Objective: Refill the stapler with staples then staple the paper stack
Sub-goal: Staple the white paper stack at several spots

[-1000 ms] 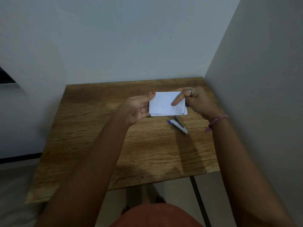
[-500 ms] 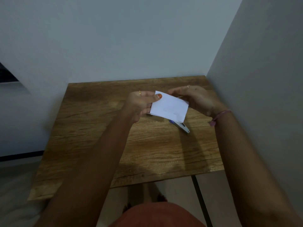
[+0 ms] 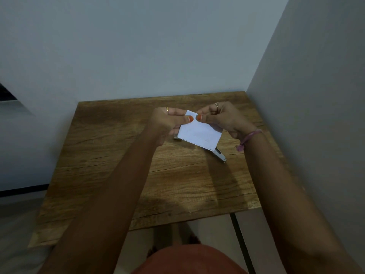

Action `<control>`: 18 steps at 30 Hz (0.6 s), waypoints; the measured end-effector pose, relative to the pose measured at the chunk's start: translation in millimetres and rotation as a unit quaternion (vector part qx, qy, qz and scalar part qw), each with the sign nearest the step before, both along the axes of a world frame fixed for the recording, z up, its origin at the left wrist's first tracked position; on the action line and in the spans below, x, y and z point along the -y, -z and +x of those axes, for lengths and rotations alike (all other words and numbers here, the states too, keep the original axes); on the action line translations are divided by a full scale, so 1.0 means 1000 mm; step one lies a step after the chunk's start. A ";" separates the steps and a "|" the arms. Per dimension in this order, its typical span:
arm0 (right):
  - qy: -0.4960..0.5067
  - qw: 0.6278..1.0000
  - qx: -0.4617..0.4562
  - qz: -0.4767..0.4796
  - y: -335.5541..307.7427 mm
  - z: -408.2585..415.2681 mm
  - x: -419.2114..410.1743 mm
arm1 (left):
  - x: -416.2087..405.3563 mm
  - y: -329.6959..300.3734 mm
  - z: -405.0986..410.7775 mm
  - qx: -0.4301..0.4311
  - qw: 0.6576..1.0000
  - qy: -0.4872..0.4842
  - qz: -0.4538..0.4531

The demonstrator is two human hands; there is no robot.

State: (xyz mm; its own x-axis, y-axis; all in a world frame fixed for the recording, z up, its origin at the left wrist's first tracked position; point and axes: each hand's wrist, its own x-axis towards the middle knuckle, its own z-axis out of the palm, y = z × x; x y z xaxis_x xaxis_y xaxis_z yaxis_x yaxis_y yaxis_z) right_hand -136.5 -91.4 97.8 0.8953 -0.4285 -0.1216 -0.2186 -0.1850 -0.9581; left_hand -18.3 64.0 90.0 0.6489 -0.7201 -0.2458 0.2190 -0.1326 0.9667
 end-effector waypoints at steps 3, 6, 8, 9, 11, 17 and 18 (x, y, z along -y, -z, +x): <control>0.015 1.000 -0.007 0.002 0.000 0.002 0.000 | 0.002 -0.003 0.001 0.022 1.000 0.005 0.014; 0.027 1.000 -0.003 0.005 -0.001 0.003 0.000 | 0.005 -0.006 0.001 0.048 0.998 0.030 0.023; 0.031 1.000 -0.005 0.004 -0.002 0.004 0.000 | 0.007 -0.008 0.000 0.079 0.996 0.032 0.031; 0.031 0.999 -0.006 0.004 -0.003 0.004 0.000 | 0.009 -0.009 -0.001 0.096 0.995 0.025 0.033; 0.030 0.999 -0.005 0.015 -0.005 0.005 0.000 | 0.012 -0.010 -0.002 0.122 0.992 0.001 0.037; 0.047 0.998 -0.038 0.029 -0.008 0.000 0.007 | 0.014 -0.013 0.002 0.167 0.984 -0.053 0.022; 0.045 0.998 -0.047 0.028 -0.008 -0.002 0.009 | 0.013 -0.013 0.005 0.176 0.983 -0.056 0.024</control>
